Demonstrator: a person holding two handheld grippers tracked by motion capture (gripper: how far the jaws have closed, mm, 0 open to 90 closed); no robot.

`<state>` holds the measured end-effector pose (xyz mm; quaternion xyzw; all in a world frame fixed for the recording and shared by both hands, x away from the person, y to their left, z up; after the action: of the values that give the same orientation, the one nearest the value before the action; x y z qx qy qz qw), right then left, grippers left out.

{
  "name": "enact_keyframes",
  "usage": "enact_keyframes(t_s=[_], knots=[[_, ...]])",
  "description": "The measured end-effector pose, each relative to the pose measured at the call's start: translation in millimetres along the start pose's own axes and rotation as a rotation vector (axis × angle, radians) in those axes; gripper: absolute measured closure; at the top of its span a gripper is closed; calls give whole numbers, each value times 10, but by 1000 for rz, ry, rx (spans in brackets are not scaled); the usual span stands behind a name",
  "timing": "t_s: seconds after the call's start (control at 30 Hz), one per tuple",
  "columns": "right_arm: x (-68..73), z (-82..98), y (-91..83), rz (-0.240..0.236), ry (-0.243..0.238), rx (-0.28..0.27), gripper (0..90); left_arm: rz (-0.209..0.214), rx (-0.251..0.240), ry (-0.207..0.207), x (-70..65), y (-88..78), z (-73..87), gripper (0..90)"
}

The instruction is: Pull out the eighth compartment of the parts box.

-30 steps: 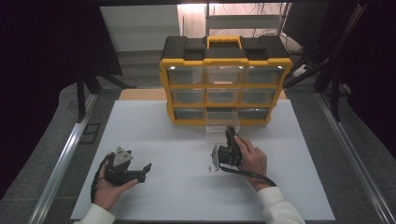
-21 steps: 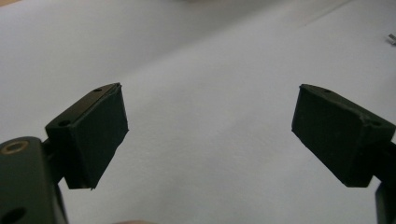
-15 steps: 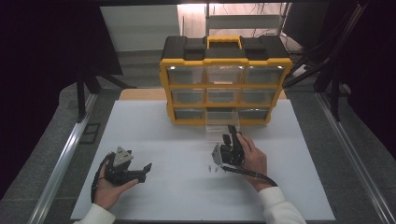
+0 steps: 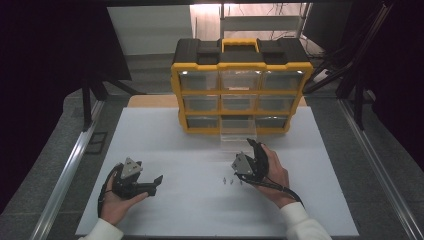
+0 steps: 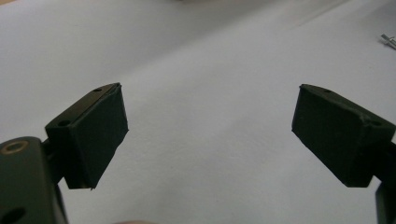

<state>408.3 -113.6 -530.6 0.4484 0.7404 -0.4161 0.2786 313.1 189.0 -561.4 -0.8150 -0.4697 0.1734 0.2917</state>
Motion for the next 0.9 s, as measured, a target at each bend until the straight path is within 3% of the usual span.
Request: enact_keyframes(t_s=[0.27, 0.3, 0.33, 0.37, 0.4, 0.43, 0.53, 0.57, 0.9], knots=[[69, 56, -206, -189, 228, -18, 290, 1, 2, -1, -4, 0, 5, 109], [90, 60, -270, -238, 287, -26, 290, 0, 3, 0, -5, -1, 5, 110], [90, 60, -270, -238, 287, -26, 290, 0, 3, 0, -6, -2, 5, 110], [115, 58, -331, -289, 335, -35, 286, -1, 2, 1, -5, -4, 5, 109], [115, 58, -331, -289, 335, -35, 286, -2, 2, 0, -4, -6, 6, 109], [138, 60, -386, -331, 377, -40, 284, -3, 2, -2, -1, -9, 11, 110], [147, 66, -428, -357, 411, -43, 284, -6, 2, -4, 8, -21, 14, 109], [148, 78, -481, -397, 459, -49, 285, -8, 0, -3, 10, -25, 11, 109], [72, 224, -617, -453, 592, -49, 286, -16, 0, -1, 11, -52, 24, 110]])
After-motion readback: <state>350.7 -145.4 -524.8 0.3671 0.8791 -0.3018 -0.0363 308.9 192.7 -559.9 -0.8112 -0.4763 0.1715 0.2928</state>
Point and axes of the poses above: each handheld gripper's, and its own axes: y roughly forward along the jaws, z roughly out of its underside, x roughly to its left, the point moved 10 cm from there along y, roughly forward along the jaws, and after that the axes turned 2 degrees about z, right-handed, at the moved point
